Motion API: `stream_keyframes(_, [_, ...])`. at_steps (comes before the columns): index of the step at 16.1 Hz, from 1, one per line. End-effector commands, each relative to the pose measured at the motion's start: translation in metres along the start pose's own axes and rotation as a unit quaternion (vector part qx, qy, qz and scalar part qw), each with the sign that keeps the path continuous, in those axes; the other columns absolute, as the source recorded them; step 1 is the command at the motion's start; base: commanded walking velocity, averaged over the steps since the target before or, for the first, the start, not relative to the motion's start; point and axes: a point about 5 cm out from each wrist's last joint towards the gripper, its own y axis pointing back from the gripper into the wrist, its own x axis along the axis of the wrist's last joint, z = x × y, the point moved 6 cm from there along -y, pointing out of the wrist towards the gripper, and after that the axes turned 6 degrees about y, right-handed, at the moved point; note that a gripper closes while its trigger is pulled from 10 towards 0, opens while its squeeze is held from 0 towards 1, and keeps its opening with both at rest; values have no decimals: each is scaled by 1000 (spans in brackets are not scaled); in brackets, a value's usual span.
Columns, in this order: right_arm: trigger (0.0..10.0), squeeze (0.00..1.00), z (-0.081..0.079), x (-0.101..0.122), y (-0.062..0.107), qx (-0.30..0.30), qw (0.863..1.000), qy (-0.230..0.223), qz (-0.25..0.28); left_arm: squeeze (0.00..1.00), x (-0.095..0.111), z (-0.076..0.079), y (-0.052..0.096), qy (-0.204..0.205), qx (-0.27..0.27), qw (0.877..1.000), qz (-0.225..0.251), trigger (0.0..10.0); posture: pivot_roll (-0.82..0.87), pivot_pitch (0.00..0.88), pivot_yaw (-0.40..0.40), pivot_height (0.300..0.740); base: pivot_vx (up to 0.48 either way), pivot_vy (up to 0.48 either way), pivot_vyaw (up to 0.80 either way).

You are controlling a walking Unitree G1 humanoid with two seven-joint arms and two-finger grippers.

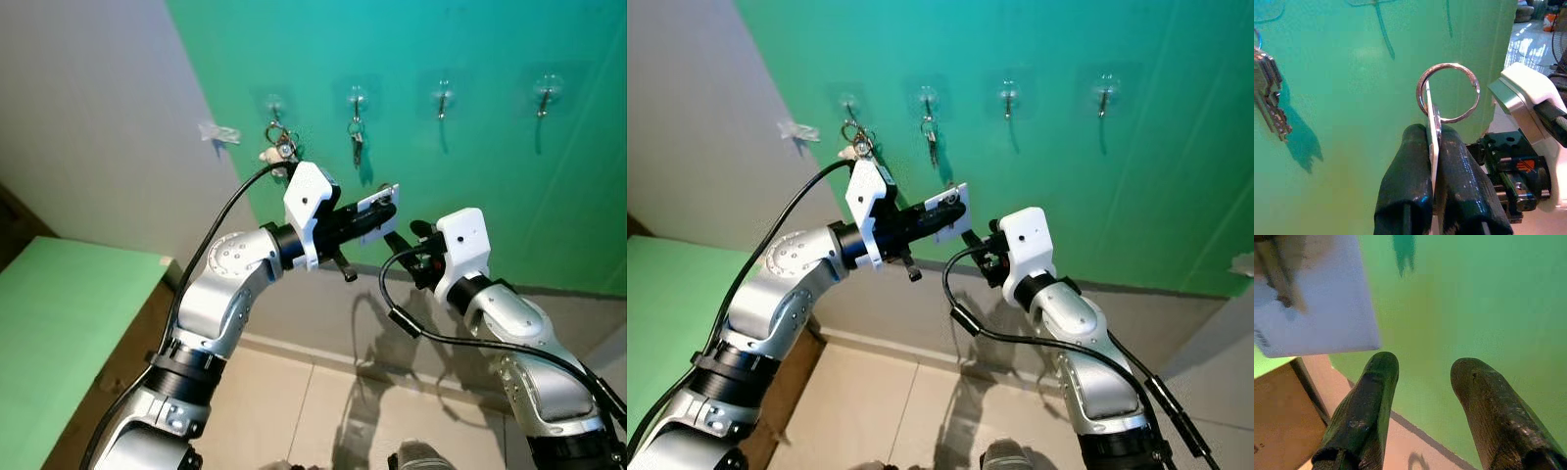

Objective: Hang keys on a hook

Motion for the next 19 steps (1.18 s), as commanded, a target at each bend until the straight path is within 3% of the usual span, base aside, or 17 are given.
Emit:
stream_keyframes(1, [10000,0,-4,3,-2,10,1000,-6,4,0,2,-7,3,-12,11,1000,-5,0,-322,32,181,720,0,0,-631])
stream_keyframes(6, [10000,0,-8,-2,-1,19,1000,-22,-4,0,5,-10,2,-27,23,999,-2,0,-316,47,181,720,0,0,-630])
stream_keyframes(8, [10000,0,-11,-5,-1,18,1000,-2,-14,0,7,-10,0,-29,24,999,0,0,-317,50,181,720,124,0,-594])
stream_keyframes(19, [10000,0,-11,-2,-2,16,1000,-1,-4,0,10,-11,-2,-36,24,999,3,0,-316,52,182,720,363,-307,0])
